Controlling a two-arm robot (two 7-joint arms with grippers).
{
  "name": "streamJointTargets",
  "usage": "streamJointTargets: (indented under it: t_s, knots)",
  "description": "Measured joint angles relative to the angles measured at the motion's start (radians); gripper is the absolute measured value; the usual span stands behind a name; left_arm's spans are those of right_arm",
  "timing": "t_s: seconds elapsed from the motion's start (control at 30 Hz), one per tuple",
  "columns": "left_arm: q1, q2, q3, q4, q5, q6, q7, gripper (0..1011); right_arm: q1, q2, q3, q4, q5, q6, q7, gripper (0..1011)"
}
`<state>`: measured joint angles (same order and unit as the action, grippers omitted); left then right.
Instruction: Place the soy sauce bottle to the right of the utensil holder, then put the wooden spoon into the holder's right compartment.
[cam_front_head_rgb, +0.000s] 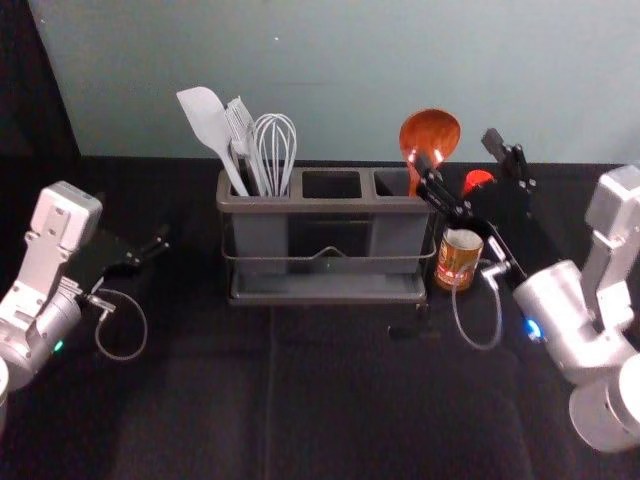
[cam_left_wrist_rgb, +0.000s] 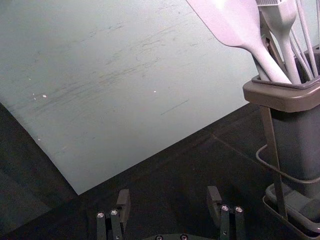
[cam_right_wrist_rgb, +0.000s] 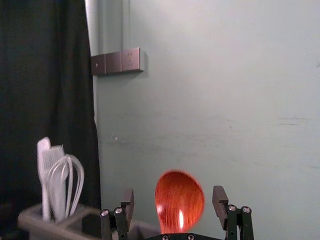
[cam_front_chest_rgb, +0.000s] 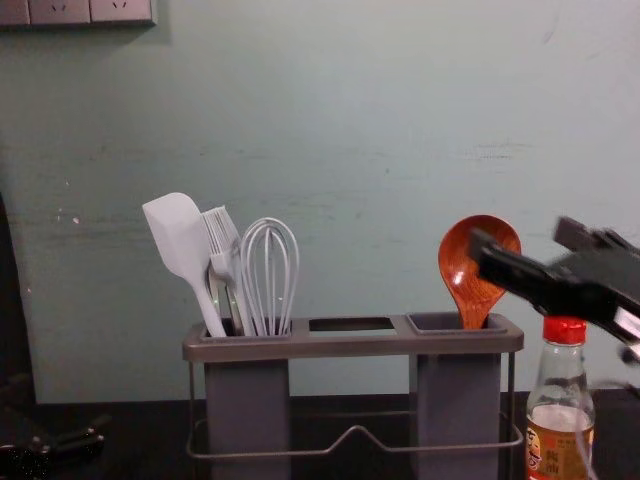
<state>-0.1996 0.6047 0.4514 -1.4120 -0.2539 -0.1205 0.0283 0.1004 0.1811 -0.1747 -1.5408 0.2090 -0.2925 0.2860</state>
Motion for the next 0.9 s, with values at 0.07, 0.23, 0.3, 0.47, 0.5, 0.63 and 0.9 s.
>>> streamJointTargets:
  t_s: [0.07, 0.23, 0.3, 0.47, 0.5, 0.63, 0.9]
  knots:
    - [0.000, 0.000, 0.000, 0.000, 0.000, 0.000, 0.000, 1005, -0.042, 0.017, 0.006, -0.025, -0.007, -0.020, 0.000, 1002]
    - [0.000, 0.000, 0.000, 0.000, 0.000, 0.000, 0.000, 1005, -0.114, 0.038, 0.022, -0.048, -0.028, -0.103, 0.003, 1003]
    - [0.000, 0.000, 0.000, 0.000, 0.000, 0.000, 0.000, 1005, -0.144, 0.041, 0.033, -0.050, -0.036, -0.154, 0.004, 1002]
    - [0.000, 0.000, 0.000, 0.000, 0.000, 0.000, 0.000, 1005, -0.195, 0.036, 0.061, -0.052, -0.062, -0.273, 0.001, 1002]
    - [0.000, 0.000, 0.000, 0.000, 0.000, 0.000, 0.000, 1005, -0.207, 0.034, 0.070, -0.054, -0.066, -0.300, 0.000, 1002]
    - [0.000, 0.000, 0.000, 0.000, 0.000, 0.000, 0.000, 1005, -0.234, 0.030, 0.099, -0.059, -0.072, -0.329, -0.009, 1002]
    - [0.000, 0.000, 0.000, 0.000, 0.000, 0.000, 0.000, 1005, -0.247, 0.013, 0.173, -0.063, -0.134, -0.274, -0.073, 1002]
